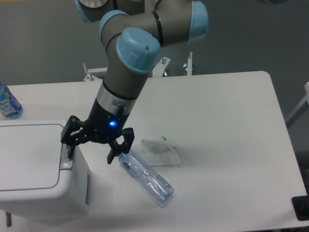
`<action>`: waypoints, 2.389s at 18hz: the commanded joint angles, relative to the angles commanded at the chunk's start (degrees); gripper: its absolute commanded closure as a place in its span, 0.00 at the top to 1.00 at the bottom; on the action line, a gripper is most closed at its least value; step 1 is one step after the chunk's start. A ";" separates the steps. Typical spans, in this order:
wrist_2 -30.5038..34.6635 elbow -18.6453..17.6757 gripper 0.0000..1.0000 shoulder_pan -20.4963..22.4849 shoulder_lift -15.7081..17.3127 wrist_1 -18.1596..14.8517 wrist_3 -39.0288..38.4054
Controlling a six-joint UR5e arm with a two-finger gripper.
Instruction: Open the trash can
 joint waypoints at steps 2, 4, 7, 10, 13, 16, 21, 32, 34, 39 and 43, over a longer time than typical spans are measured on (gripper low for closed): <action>0.00 0.00 1.00 0.00 0.00 0.00 -0.09; 0.00 0.00 1.00 0.00 -0.09 0.00 0.00; 0.00 0.00 1.00 0.00 -0.35 0.00 -0.09; 0.00 0.00 1.00 0.00 -0.35 0.00 -0.09; 0.00 0.09 1.00 0.00 -0.35 0.00 -0.09; 0.09 0.96 1.00 0.00 0.00 0.09 0.00; 6.58 5.44 1.00 0.17 0.88 4.47 0.79; 29.22 6.68 1.00 2.90 3.25 9.49 8.43; 34.79 6.33 1.00 3.95 3.43 8.36 10.54; 35.42 4.58 1.00 7.37 5.00 1.16 26.23; 35.42 0.45 1.00 12.03 8.08 -0.53 42.15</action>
